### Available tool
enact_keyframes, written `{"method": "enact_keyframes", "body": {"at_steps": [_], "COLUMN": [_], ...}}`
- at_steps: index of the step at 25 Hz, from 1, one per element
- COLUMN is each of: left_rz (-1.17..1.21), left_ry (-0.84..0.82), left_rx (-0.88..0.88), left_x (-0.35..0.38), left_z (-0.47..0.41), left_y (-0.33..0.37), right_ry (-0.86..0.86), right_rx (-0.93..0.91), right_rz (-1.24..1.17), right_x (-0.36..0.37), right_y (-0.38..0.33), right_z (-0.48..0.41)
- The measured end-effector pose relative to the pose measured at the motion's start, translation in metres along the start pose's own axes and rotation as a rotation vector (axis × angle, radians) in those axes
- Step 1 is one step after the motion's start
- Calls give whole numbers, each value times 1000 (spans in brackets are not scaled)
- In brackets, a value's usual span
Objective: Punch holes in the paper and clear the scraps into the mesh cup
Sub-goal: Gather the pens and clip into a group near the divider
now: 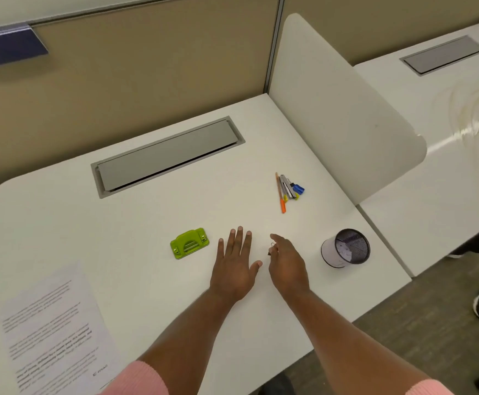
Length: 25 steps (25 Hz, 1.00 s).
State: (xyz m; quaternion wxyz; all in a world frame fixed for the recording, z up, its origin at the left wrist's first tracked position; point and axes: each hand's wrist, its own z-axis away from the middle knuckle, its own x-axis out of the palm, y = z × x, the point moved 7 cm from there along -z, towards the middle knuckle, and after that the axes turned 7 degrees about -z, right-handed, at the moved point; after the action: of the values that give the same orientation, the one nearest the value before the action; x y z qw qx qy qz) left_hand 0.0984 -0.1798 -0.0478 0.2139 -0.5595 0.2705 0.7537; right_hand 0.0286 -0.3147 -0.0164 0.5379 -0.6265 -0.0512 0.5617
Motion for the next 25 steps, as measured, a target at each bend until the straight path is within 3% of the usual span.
{"method": "enact_keyframes", "body": {"at_steps": [16, 22, 25], "left_rz": [-6, -29, -30], "left_ry": [-113, -81, -83], "left_rx": [33, 39, 47], "left_x": [19, 24, 24], "left_z": [-123, -123, -122], "left_y": [30, 28, 28], "right_ry": [216, 139, 148], "right_rx": [23, 102, 159], "right_rz": [-54, 183, 129], "right_x": [-47, -53, -55], "right_y": [-9, 8, 19], "right_z": [-126, -161, -165]}}
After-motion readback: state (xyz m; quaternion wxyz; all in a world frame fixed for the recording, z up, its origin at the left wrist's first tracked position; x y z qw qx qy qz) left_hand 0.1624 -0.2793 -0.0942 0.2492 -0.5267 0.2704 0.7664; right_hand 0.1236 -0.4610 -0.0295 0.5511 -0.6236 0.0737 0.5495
